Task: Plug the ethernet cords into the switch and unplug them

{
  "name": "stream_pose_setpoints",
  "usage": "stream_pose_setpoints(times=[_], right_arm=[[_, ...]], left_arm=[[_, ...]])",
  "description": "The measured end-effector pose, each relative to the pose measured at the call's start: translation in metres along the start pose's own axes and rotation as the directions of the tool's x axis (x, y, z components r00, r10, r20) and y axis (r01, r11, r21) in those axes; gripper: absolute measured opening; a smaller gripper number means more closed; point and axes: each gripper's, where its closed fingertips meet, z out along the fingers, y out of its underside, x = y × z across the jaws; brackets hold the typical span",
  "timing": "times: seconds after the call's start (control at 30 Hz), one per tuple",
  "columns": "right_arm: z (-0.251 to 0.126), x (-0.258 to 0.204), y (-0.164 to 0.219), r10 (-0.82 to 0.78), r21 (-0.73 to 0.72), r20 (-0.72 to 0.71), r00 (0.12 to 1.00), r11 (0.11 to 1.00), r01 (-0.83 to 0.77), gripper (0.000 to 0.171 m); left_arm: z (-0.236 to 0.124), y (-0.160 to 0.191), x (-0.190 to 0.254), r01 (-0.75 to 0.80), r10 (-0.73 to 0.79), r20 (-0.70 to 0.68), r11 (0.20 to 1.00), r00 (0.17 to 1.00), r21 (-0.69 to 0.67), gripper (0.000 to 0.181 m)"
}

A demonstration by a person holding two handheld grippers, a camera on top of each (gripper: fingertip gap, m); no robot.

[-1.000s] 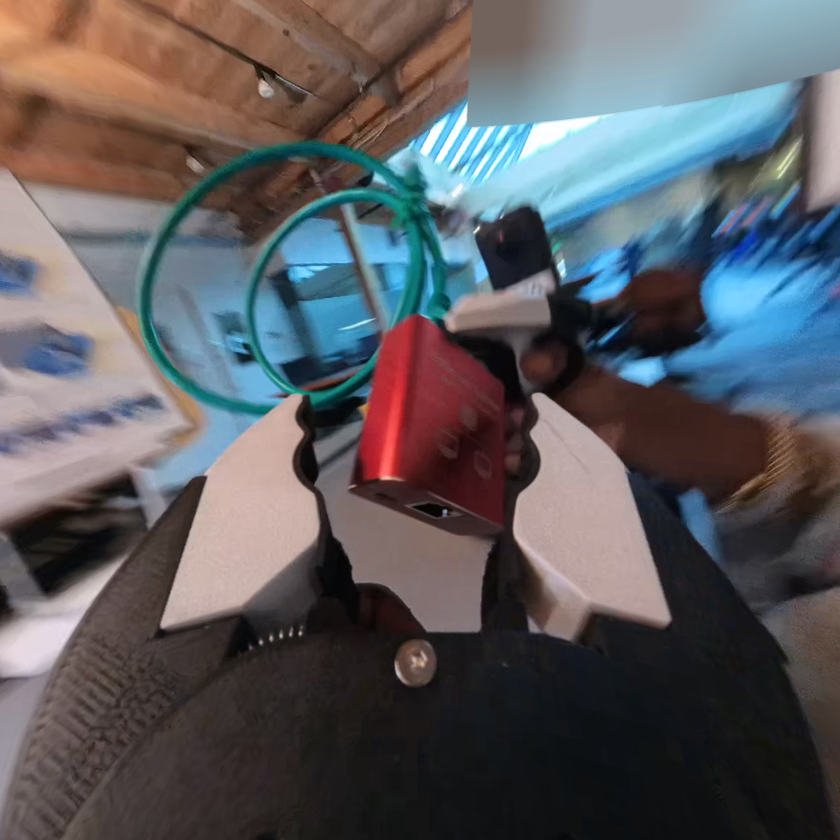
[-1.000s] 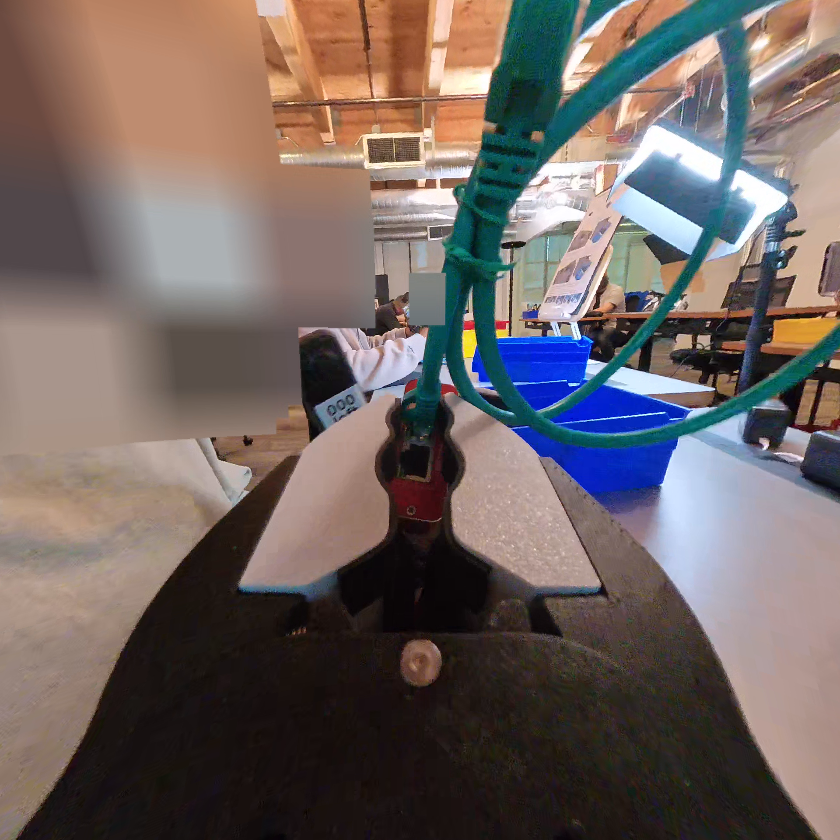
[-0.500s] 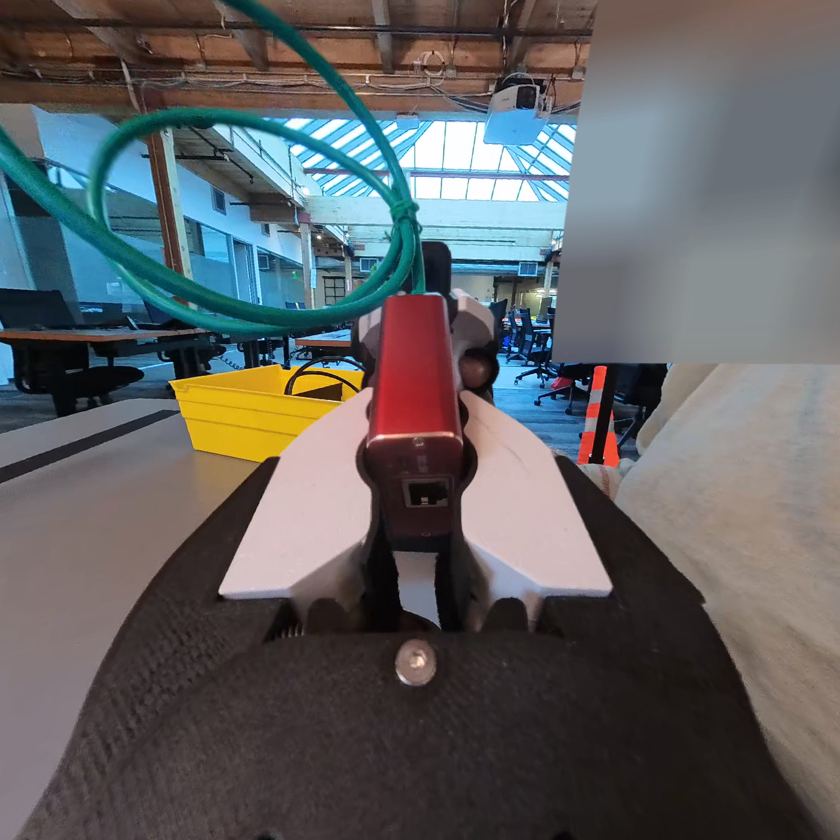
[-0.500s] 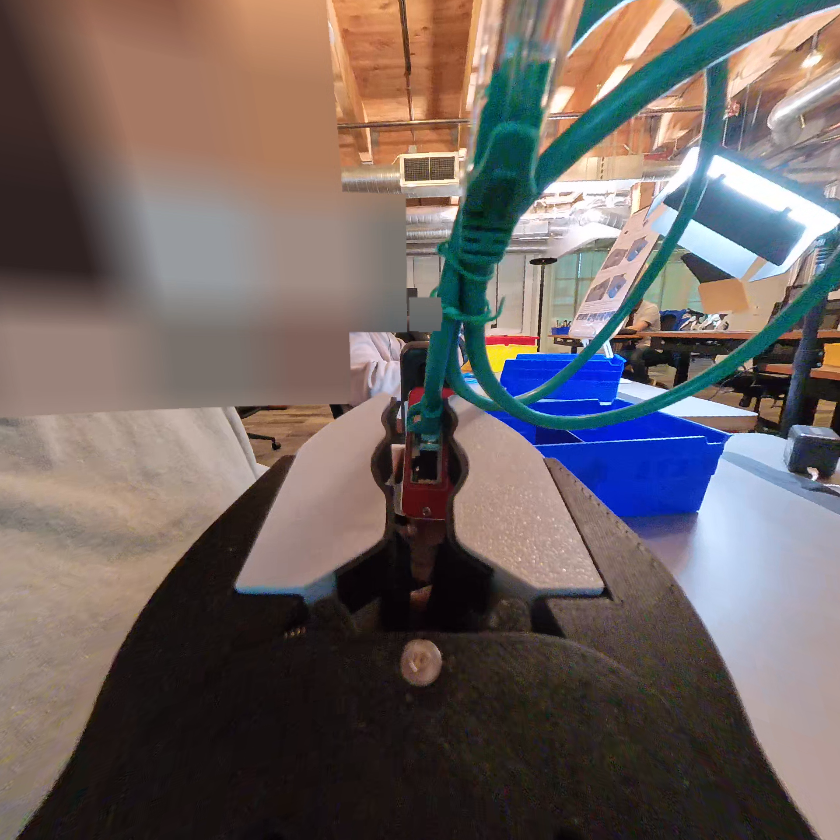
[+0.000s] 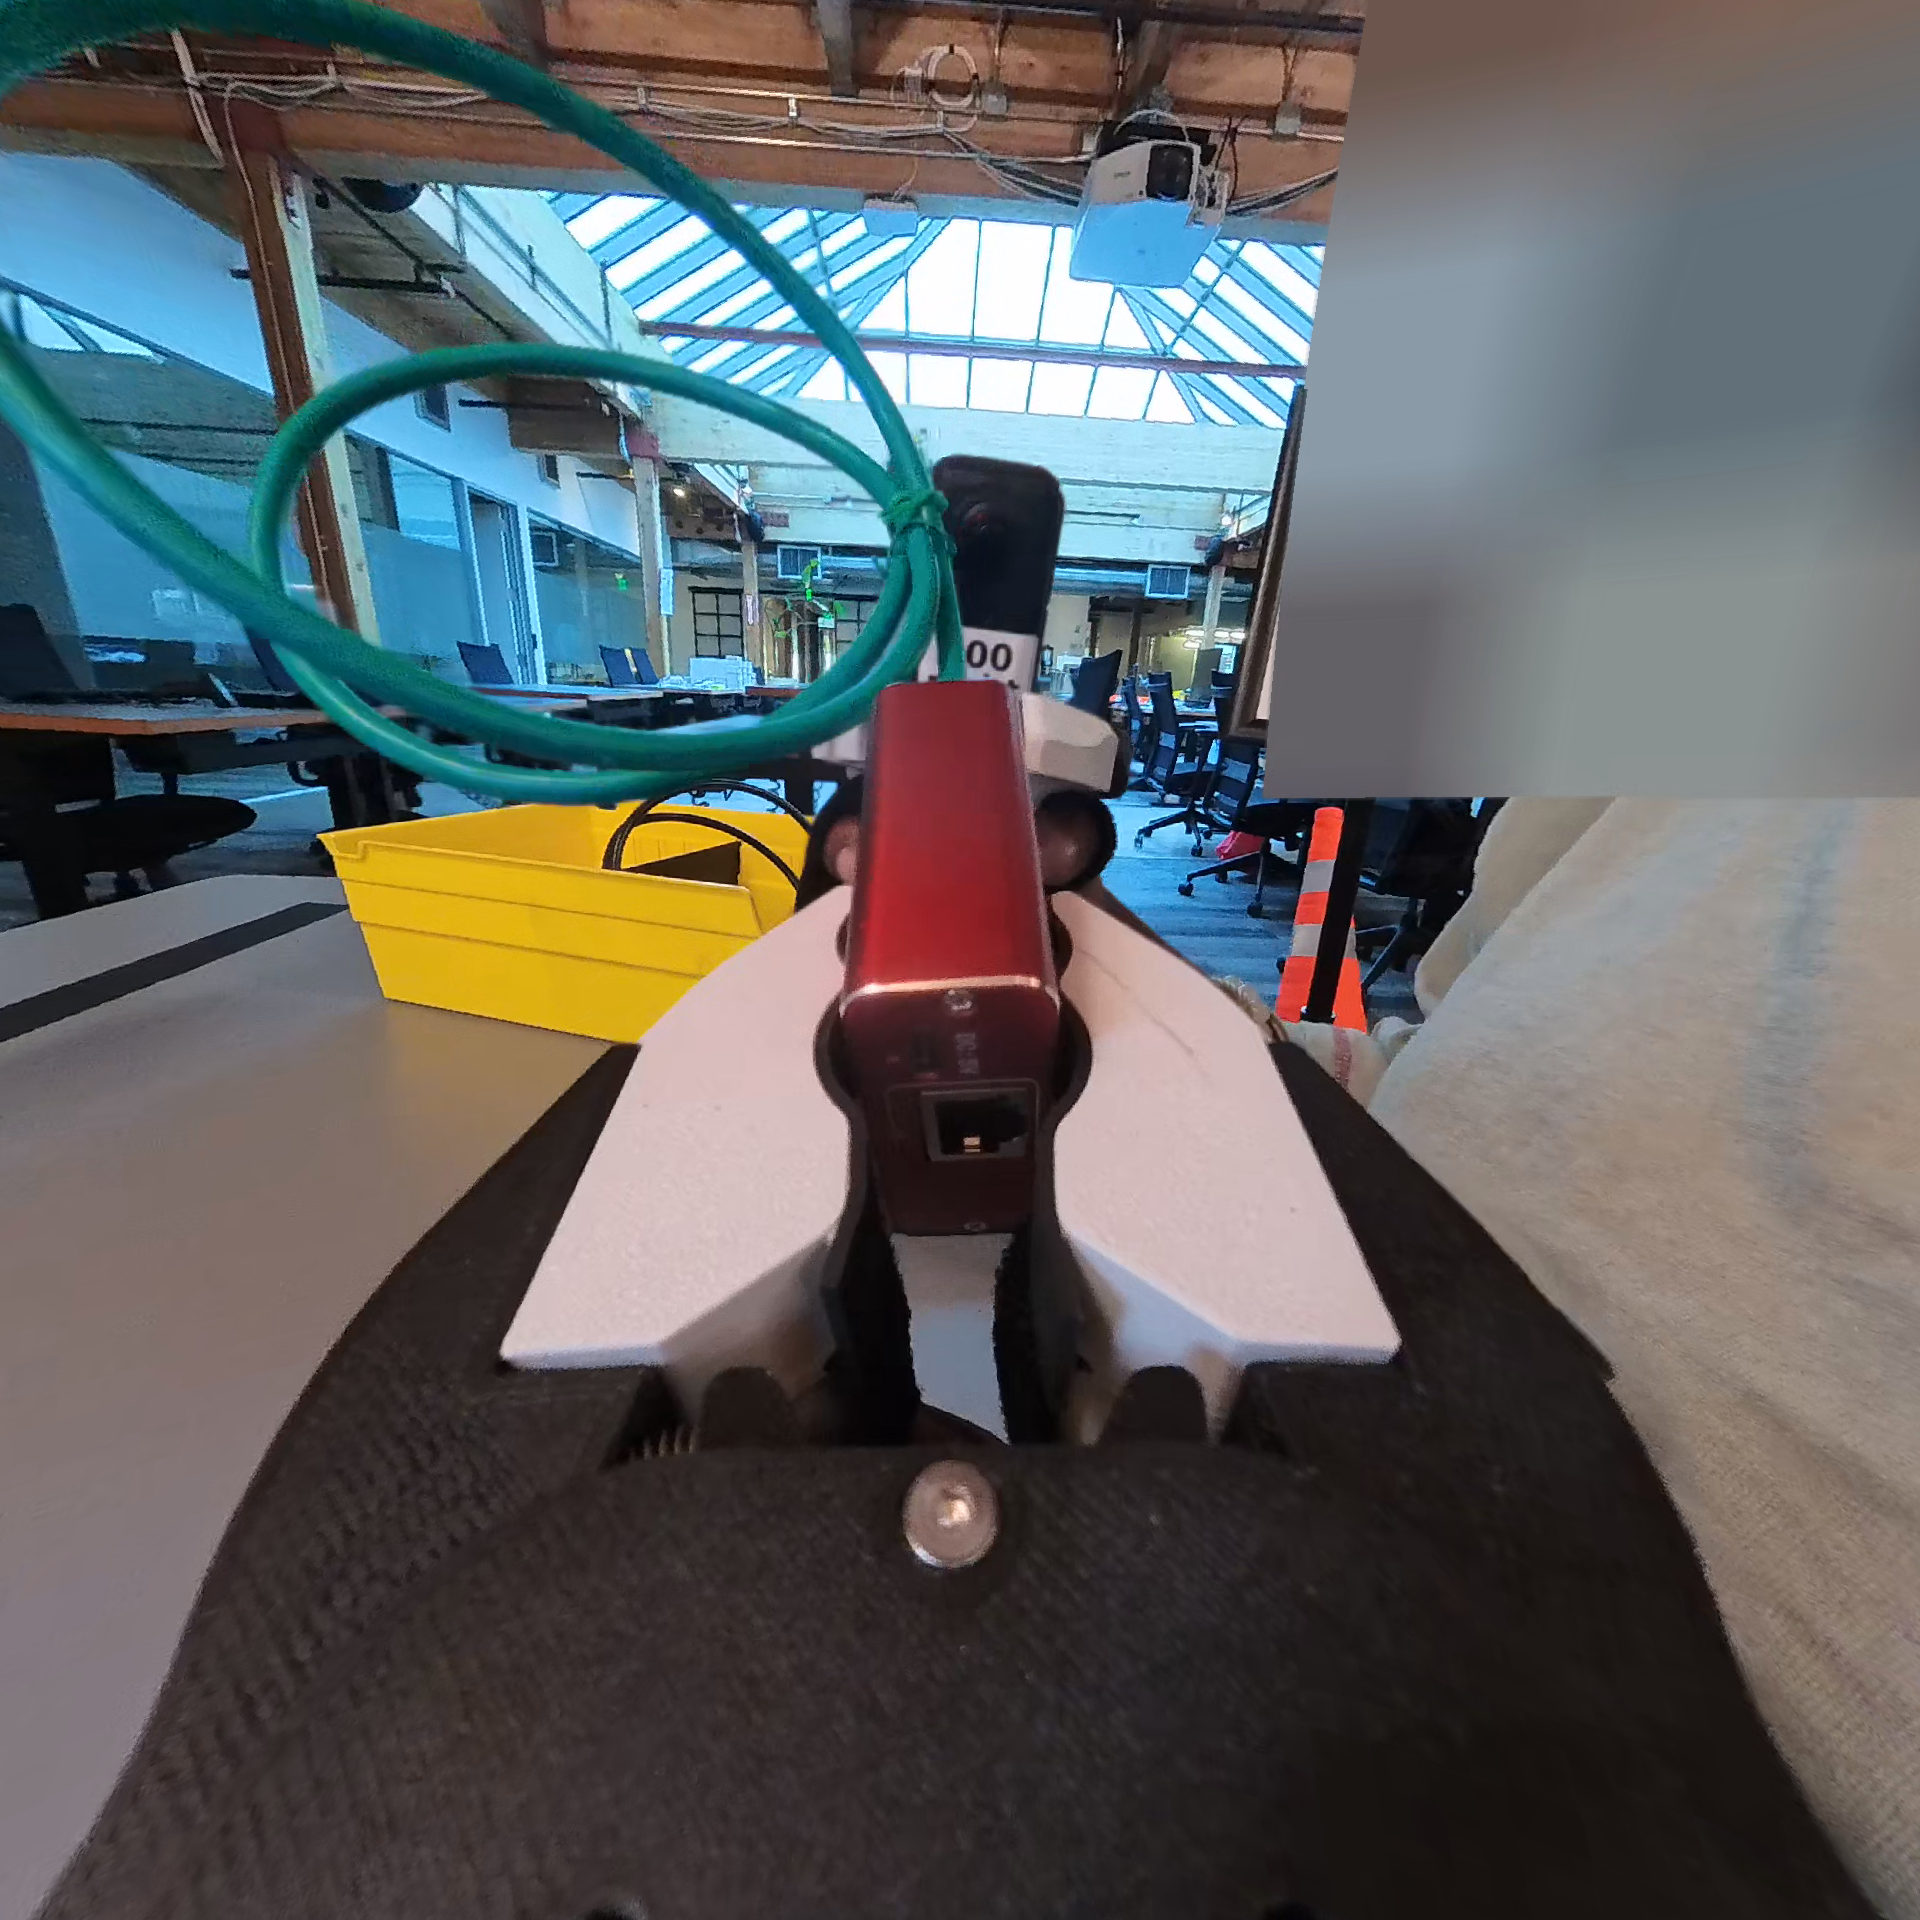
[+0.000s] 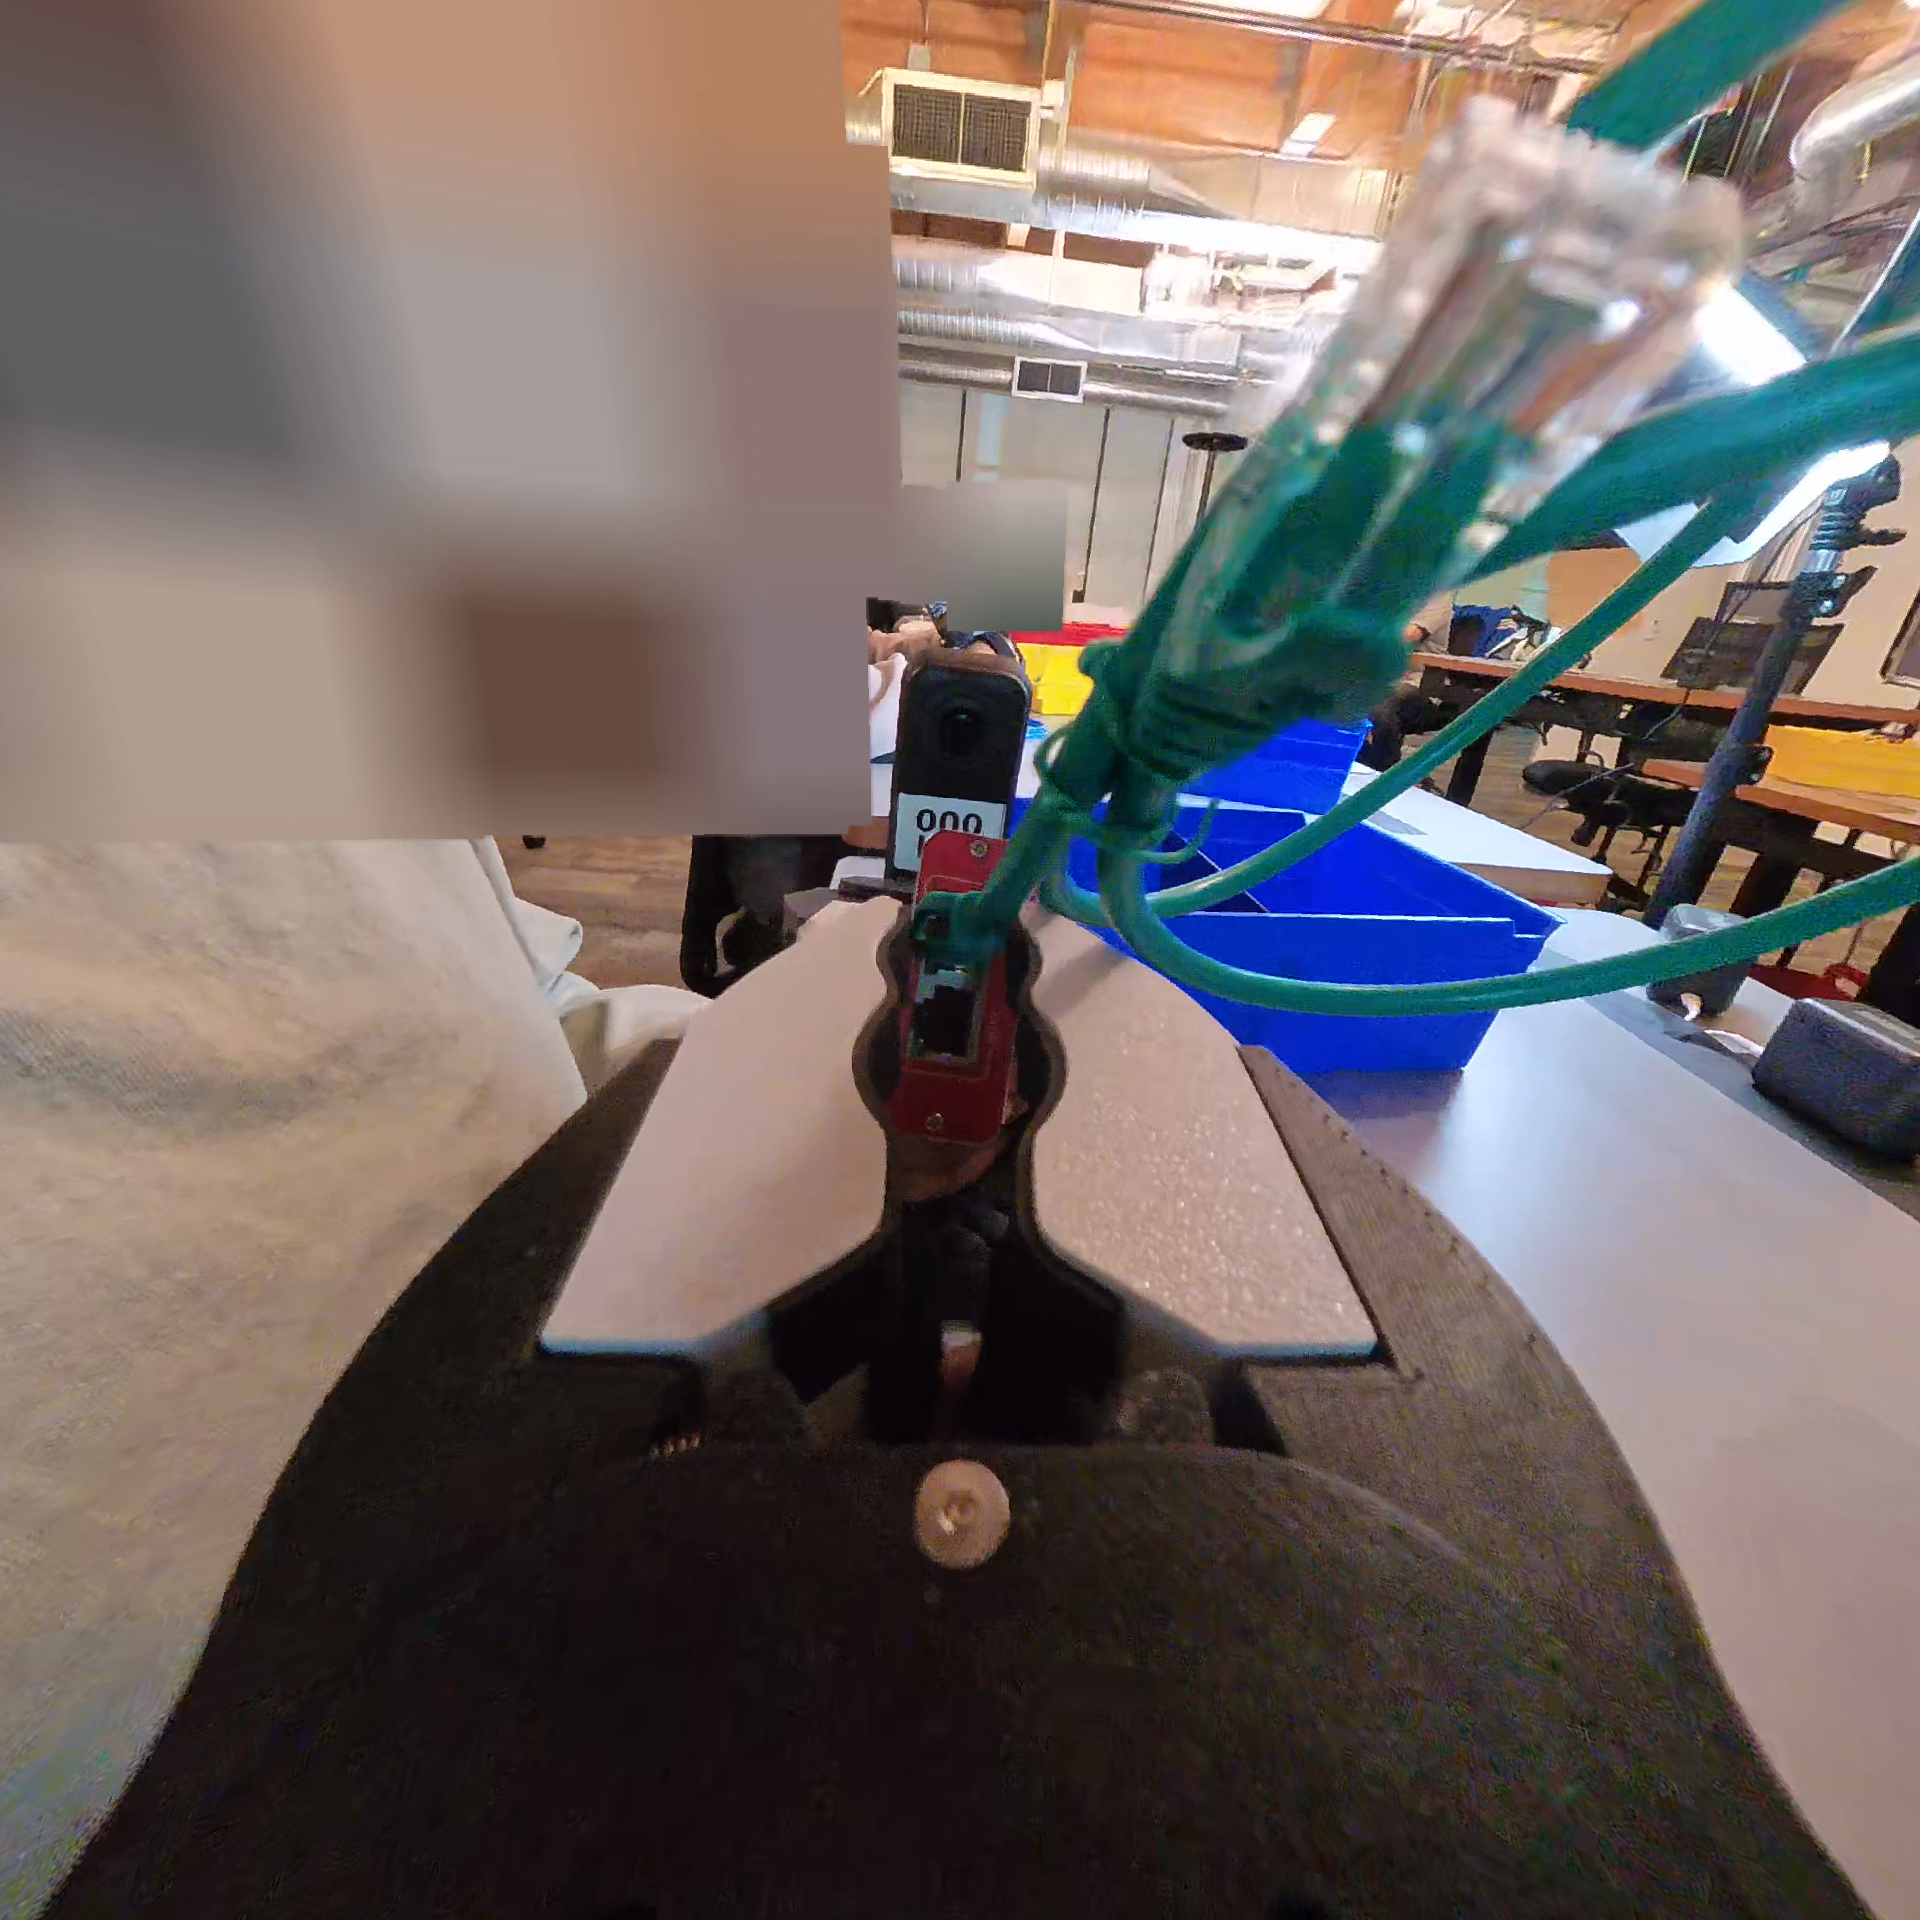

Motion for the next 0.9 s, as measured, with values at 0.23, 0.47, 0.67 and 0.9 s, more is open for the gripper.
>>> stream_pose_setpoints(times=[0.23,0.47,0.67,0.9], right_arm=[[0.002,0.008,0.004,-0.239,-0.103,-0.147,0.96,0.969,0.225,0.018],[0.0,0.01,-0.001,-0.388,-0.092,-0.326,0.862,0.921,0.379,0.019],[0.0,0.006,-0.004,-0.318,-0.014,-0.33,0.889,0.943,0.333,0.017],[0.0,-0.001,-0.012,-0.29,0.004,-0.307,0.906,0.952,0.306,0.016]], left_arm=[[0.001,0.007,-0.006,-0.056,0.059,0.061,0.997,0.996,-0.052,0.029],[0.001,0.005,-0.006,-0.063,0.066,0.072,0.997,0.995,-0.048,0.03],[0.001,0.001,-0.002,-0.019,0.02,0.012,0.999,1.0,-0.027,0.029],[0.003,-0.007,0.007,0.051,-0.049,-0.065,0.998,0.997,0.03,0.029]])
